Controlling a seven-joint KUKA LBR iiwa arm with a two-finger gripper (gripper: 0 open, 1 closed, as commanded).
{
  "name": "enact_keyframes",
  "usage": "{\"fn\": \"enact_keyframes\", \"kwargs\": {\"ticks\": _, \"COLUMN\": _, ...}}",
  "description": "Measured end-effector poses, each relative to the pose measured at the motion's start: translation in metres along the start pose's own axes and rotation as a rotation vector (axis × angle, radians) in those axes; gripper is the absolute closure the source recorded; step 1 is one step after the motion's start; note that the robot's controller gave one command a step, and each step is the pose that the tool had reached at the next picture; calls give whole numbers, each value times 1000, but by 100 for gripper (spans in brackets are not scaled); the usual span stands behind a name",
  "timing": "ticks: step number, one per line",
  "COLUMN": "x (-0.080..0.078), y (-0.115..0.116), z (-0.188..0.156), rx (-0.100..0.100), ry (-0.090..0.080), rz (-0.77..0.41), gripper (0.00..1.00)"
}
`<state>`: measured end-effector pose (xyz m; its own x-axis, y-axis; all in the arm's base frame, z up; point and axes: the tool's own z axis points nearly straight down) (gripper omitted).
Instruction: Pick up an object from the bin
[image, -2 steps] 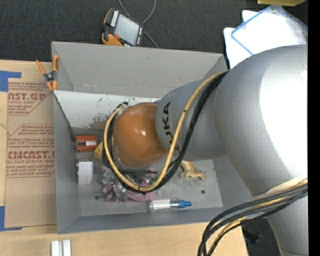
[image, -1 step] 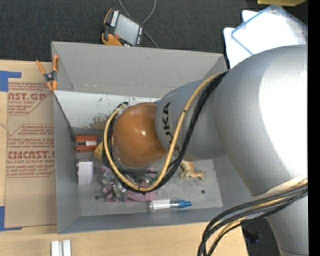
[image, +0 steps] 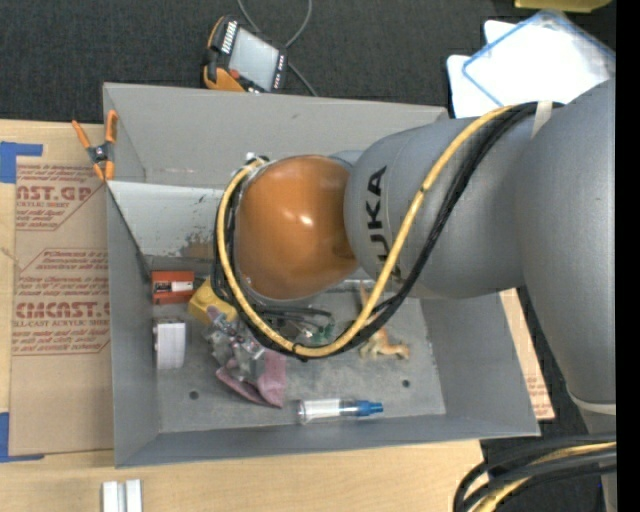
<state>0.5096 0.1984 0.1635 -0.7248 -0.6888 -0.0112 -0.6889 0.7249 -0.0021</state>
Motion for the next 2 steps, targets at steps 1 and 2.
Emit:
{"fn": "enact_keyframes", "kwargs": {"ticks": 1, "x": -7, "y": -3, "z": -27, "rx": 3, "ry": -6, "rz": 6, "gripper": 100}}
{"fn": "enact_keyframes", "kwargs": {"ticks": 2, "x": 37, "y": -8, "z": -52, "rx": 3, "ry": -6, "rz": -177, "gripper": 100}}
